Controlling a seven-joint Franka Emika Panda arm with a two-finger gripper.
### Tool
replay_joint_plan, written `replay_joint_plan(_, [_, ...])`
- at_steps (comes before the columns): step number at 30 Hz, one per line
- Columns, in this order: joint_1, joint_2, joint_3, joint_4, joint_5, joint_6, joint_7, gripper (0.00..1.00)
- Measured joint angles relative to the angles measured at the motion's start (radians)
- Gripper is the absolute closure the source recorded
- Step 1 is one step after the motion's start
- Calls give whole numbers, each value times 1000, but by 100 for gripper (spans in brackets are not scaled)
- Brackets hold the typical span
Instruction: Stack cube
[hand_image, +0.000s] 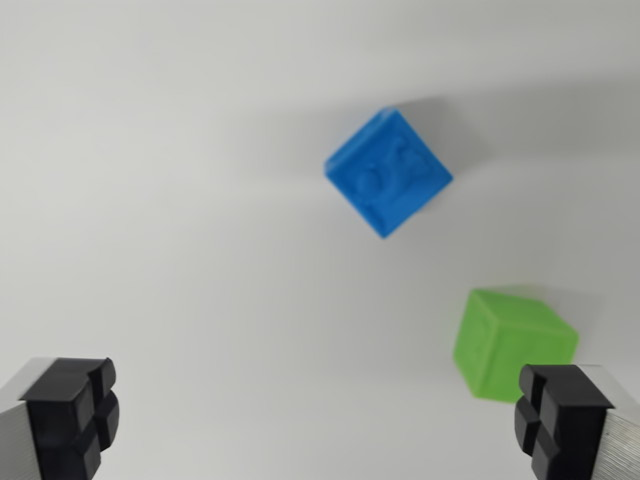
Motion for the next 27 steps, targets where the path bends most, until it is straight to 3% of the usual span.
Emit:
replay_joint_plan(16, [-43, 6, -42, -100, 10, 97, -55, 0])
replay_joint_plan(27, [-80, 35, -77, -161, 25, 176, -110, 0])
